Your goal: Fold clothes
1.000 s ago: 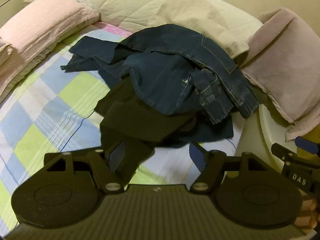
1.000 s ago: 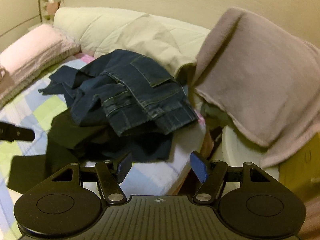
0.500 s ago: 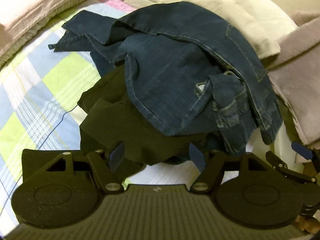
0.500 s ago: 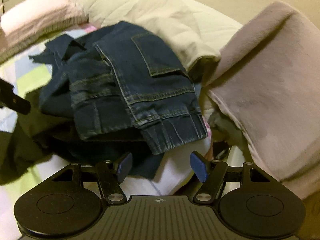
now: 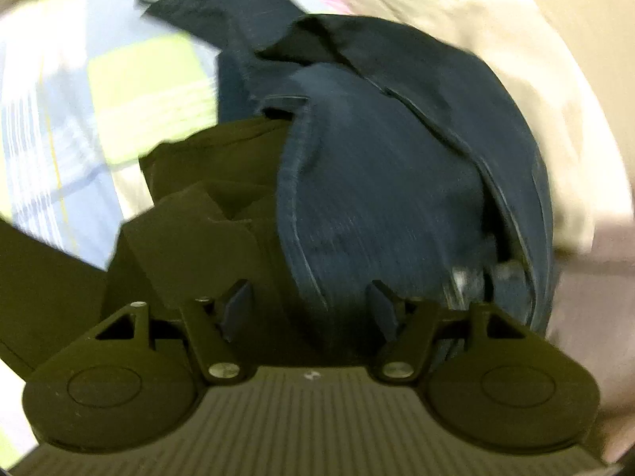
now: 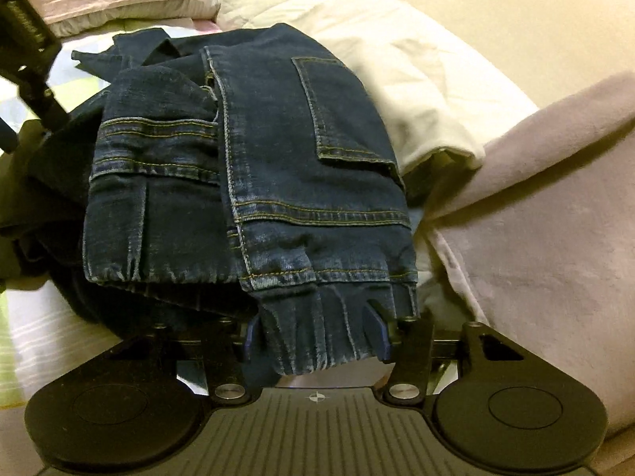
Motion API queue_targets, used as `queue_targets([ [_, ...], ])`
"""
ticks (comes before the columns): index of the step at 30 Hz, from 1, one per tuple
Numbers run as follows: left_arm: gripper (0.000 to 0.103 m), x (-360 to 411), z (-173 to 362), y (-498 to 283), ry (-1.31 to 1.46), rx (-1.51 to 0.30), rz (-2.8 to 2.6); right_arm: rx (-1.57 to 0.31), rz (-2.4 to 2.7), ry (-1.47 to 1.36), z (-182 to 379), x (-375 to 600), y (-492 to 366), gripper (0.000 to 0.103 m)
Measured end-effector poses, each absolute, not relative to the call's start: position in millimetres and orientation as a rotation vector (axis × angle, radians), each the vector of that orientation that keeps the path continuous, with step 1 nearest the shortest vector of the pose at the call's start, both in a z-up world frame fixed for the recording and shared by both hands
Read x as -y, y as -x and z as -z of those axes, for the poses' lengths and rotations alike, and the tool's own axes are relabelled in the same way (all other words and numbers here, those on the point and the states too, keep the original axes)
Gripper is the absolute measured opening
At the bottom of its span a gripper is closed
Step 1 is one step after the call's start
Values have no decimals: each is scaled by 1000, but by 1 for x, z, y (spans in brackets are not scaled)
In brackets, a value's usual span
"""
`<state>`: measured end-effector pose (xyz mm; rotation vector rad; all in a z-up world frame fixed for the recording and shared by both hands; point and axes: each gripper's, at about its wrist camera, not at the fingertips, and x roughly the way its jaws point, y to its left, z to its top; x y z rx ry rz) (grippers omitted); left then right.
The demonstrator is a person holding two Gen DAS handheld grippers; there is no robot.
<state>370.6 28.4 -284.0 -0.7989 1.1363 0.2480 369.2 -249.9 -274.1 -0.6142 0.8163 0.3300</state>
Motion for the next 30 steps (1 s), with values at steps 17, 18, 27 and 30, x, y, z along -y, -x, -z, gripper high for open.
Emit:
queue_targets([
  [17,0,-67,237,-338,987,-880,-109,-596,-435,68,115,281,-386,9],
  [18,0,-66,233,-334,982,-880,-110,-566,-451,10,97,281,-386,9],
  [27,3,-78,215,-276,1102,-845,-153,-379,-623,-208,-24,266,-348,8],
  [30,3,-87,200,-259,1086,-807,-142,-351,-688,-202,-49,249,-330,8],
])
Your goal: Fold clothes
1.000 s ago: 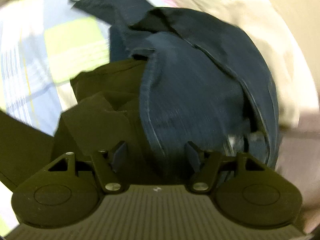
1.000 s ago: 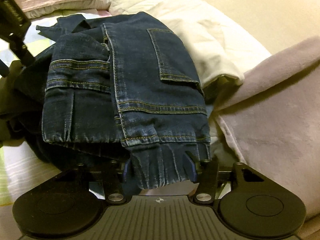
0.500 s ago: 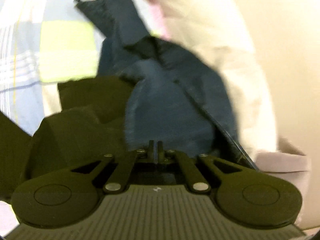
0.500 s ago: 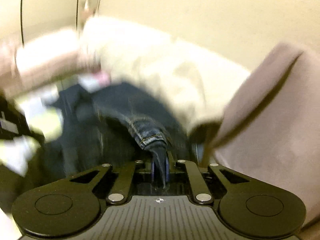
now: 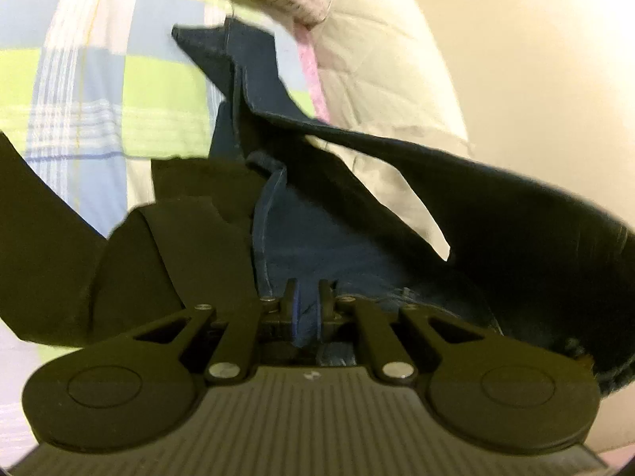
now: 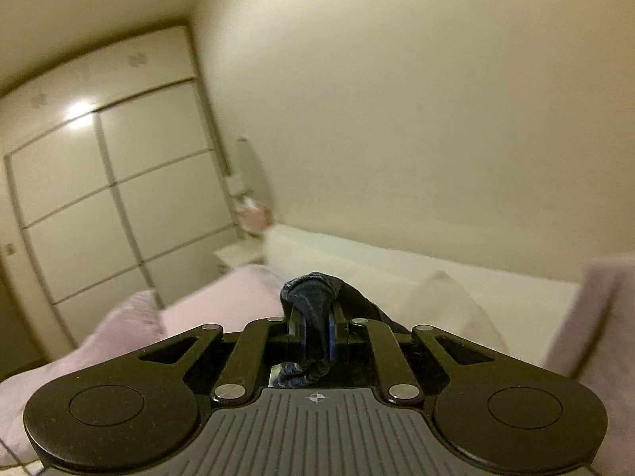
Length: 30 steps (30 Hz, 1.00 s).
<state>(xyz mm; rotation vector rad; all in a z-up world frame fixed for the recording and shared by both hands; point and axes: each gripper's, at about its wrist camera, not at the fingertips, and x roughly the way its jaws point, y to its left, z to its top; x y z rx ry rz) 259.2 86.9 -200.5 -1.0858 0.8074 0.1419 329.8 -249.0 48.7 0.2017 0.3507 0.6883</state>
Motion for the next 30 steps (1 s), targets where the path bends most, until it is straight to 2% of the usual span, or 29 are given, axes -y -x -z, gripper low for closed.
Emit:
queue_targets([
  [5,3,-120,172,-202,1124,-692,-174,-338,-778,-146,-73,191,-306,8],
  [10,3,-170,133,-106,1101,-535,-298,-273,-951,-103,-111,88,-272,8],
  [16,3,-240,79,58,1067,-307,-524,-185,-1278,-196,-178,-58,-196,8],
  [20,4,-266,30,175,986,-163,-712,-152,-1508,-407,-244,-129,-151,8],
  [26,5,-272,-34,322,875,23,-946,-224,-1754,-678,-317,-193,-112,8],
  [30,10,-261,-41,377,862,81,-1038,-399,-1783,-773,-305,-214,-127,9],
])
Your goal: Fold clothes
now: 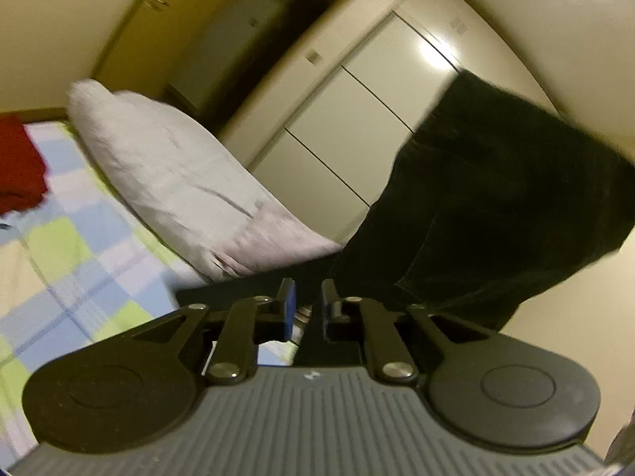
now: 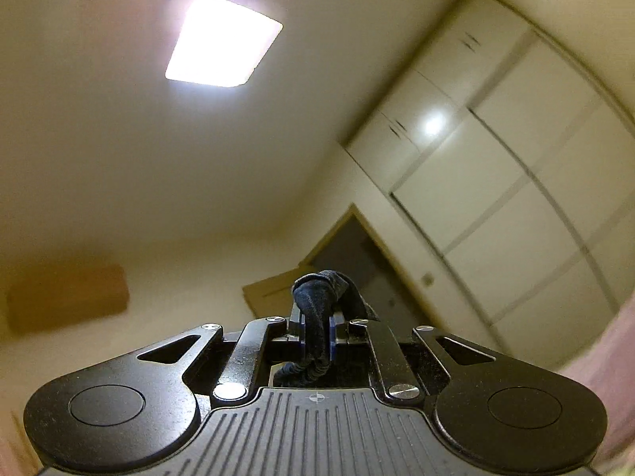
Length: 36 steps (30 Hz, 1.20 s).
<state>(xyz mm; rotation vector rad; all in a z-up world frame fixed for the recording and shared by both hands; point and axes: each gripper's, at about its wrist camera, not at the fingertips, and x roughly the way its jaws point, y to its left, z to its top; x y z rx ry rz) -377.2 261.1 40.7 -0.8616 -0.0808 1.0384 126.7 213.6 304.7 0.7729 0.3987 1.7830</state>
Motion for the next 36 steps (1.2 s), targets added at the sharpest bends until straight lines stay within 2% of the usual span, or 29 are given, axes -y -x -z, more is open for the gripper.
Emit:
queue_targets([
  [4,10,-251,-23,399,907,58,-1088,-660,-1732,-717,-243,-221,-171,11],
  [5,10,-249,-16,399,924,31,-1090,-740,-1660,-633,-220,-218,-189,15],
  [6,10,-247,-10,398,941,5,-1092,-816,-1585,-549,-198,-216,-207,40],
  [7,10,-245,-3,397,957,-32,-1091,-864,-1459,-464,-173,-213,-221,53],
  [8,10,-242,3,393,969,-78,-1086,-880,-1283,-379,-147,-208,-229,62],
  [11,11,-229,22,381,998,-212,-1071,-930,-1044,-179,-88,-190,-234,62],
  [16,16,-208,49,347,1008,-395,-1060,-1087,-1121,5,-19,-136,-211,62],
  [18,20,-198,55,335,998,-462,-1068,-1111,-1147,114,18,-101,-173,62],
  [23,24,-154,76,316,936,-624,-1105,-1206,-1201,312,70,-51,-83,62],
  [29,27,-101,89,309,846,-753,-1165,-1186,-1284,508,112,3,8,62],
  [36,34,-66,91,309,771,-821,-1200,-1124,-1295,590,116,28,31,62],
])
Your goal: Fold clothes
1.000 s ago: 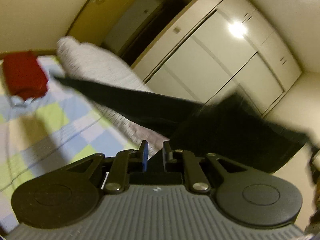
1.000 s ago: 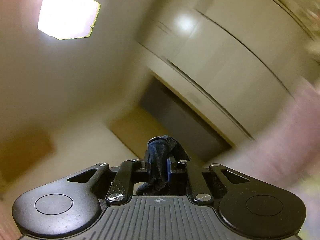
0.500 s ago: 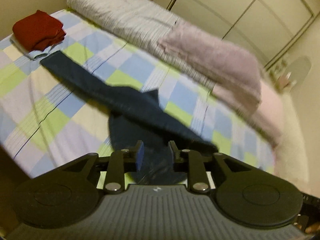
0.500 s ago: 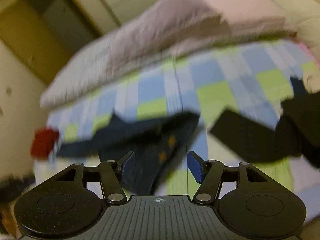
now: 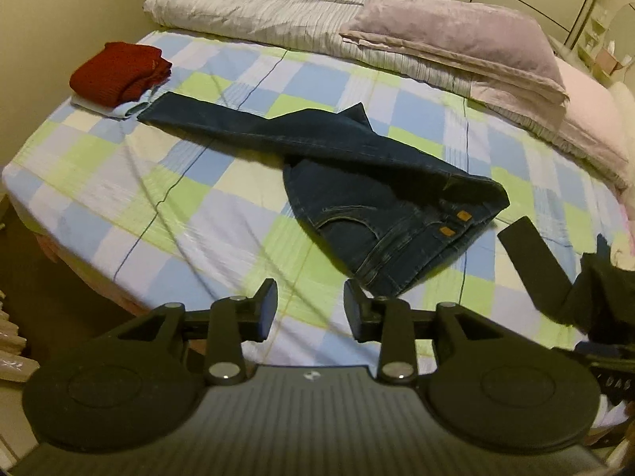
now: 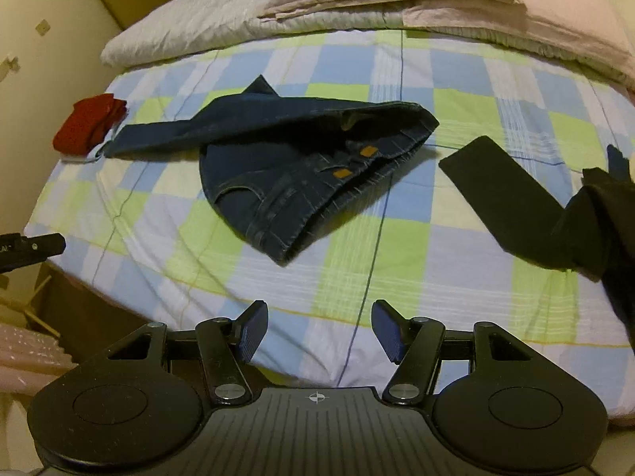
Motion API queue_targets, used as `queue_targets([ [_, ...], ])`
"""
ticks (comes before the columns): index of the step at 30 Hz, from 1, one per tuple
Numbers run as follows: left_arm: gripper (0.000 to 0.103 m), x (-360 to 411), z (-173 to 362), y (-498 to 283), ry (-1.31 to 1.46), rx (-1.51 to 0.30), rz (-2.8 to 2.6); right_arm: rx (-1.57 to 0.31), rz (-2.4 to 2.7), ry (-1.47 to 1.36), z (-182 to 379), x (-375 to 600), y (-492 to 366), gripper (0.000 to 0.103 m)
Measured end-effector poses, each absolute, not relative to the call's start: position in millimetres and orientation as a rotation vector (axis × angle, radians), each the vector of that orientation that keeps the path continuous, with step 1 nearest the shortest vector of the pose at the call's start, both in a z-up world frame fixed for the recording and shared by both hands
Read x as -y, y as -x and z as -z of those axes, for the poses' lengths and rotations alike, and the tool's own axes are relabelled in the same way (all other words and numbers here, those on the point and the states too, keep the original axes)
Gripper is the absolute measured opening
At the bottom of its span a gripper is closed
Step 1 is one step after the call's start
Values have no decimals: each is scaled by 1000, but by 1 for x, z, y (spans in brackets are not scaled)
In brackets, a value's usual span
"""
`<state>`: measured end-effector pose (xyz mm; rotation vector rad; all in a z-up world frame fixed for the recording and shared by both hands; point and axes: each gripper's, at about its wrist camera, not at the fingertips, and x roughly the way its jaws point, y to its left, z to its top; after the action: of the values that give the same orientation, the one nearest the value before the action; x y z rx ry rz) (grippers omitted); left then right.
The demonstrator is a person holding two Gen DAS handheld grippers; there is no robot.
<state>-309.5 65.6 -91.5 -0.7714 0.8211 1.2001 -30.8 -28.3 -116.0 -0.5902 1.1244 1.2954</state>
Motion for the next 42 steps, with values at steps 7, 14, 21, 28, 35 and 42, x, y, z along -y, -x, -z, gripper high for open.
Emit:
queue_targets([
  [7,36,-62,86,310,738,-834,-1213,-1099,-1297,591,110,29,34,62],
  [14,38,-82,90,316,730,-852,-1196,-1100,-1290,592,112,13,43,62],
  [21,38,-135,100,338,726,-861,-1141,-1121,-1234,564,123,-23,56,62],
  [28,38,-218,114,362,684,-902,-1061,-1156,-1104,518,134,-68,78,62],
  [35,39,-282,121,370,628,-927,-948,-1171,-992,460,135,-102,107,62],
  [42,39,-313,142,379,599,-961,-853,-1181,-905,397,145,-115,130,62],
])
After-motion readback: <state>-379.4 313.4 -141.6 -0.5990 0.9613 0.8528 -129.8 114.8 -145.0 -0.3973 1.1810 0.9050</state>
